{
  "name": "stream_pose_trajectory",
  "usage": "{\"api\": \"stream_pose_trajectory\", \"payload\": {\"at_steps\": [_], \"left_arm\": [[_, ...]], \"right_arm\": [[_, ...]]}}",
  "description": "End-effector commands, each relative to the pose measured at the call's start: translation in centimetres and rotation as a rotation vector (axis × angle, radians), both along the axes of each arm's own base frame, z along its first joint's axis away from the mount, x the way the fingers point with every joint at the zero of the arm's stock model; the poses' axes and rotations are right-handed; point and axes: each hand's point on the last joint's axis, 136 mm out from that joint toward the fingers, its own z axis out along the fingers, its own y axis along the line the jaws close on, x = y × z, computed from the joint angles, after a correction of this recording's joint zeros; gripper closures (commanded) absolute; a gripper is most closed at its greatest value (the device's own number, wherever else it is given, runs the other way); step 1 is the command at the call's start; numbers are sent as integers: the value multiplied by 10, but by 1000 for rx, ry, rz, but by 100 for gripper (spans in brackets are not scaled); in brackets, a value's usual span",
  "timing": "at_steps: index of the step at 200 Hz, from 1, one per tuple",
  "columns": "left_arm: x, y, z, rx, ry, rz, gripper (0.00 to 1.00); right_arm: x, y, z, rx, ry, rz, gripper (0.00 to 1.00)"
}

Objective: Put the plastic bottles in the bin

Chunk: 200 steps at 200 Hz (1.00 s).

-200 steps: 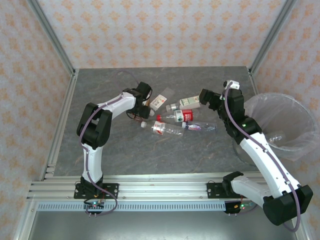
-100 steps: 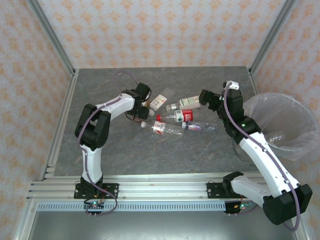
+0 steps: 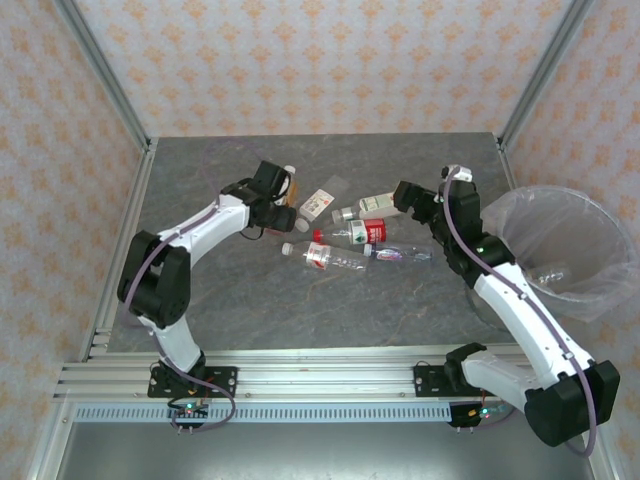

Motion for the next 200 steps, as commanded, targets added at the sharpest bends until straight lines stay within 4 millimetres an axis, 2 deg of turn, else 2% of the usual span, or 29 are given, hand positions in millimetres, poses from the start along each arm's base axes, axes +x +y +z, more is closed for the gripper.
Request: {"api": "stream_pose_trajectory", "payload": {"at_steps": [1, 48, 75, 120, 159, 170, 180, 185, 200], "left_arm": [[-2, -15, 20, -105, -81, -22, 81], [-15, -28, 47, -250, -192, -56, 90], [-25, -39, 60, -327, -225, -82, 100], [-41, -59, 80, -454, -265, -143, 100], [-63, -88, 96, -571, -265, -308, 100], [-69, -96, 101, -597, -266, -357, 100], [-75, -101, 105, -613, -269, -400, 100], [-77, -104, 107, -619, -271, -418, 100], [-85, -111, 114, -637, -274, -474, 100]], "right_arm": [[5, 5, 7, 65, -57, -6, 1], [8, 20, 5, 95, -74, 70, 1], [11, 31, 3, 126, -77, 115, 1], [15, 47, 7, 202, -87, 175, 1], [13, 84, 6, 297, -18, 355, 1], [14, 91, 4, 323, 14, 373, 1], [13, 94, 10, 341, 11, 387, 1], [17, 96, 3, 340, 31, 385, 1], [18, 103, 8, 352, 16, 408, 1]]}}
